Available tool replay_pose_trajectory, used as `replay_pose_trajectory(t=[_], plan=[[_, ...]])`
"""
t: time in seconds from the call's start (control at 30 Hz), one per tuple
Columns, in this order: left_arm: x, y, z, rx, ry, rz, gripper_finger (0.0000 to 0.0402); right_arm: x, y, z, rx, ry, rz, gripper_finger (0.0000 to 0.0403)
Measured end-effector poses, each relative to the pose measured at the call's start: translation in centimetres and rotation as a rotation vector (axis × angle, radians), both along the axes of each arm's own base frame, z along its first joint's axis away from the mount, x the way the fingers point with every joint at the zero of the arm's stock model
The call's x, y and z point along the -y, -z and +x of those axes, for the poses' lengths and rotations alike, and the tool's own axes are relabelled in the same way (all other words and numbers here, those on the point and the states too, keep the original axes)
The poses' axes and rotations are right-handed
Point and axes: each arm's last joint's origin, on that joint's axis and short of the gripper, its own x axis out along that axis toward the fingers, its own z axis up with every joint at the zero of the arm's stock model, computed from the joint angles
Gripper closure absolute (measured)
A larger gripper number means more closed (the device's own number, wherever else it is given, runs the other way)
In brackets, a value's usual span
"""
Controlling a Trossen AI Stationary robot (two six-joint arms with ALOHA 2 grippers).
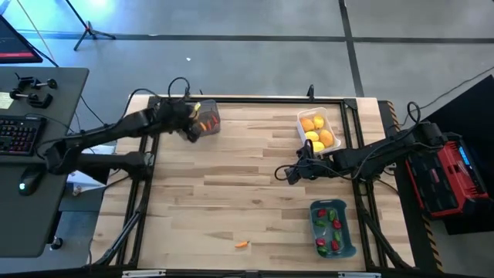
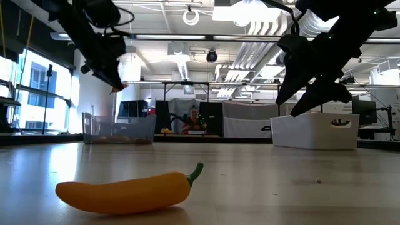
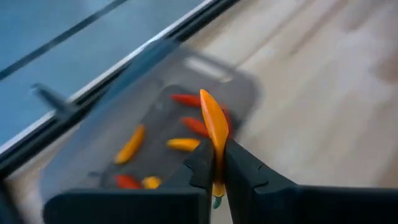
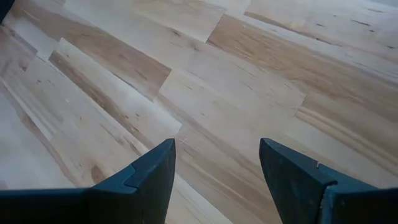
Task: Sort produce into baskets
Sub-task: Put the yellow chili pepper into the black bin
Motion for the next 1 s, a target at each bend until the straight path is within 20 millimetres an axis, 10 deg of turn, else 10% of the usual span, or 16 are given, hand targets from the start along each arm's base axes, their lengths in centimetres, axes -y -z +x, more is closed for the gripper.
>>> replay_pose_trajectory(t=[0.27,0.53,1.0], plan=[[-3.6,2.2,0.0,-0.115,-0.109,-0.087,0.0292,0.0,0.0,0.0,0.019,0.053,0.032,0.0181],[-4.4,-0.9,1.8,-0.023,-0.024,-0.141,0.02,0.0,0.0,0.1,0.025,0.056,0.04,0.0181],[7.5,-6.1,3.3,0.629,0.313,-0.353,0.0203,-1.7,-4.8,3.8,0.536,-0.309,0.204,0.0181]])
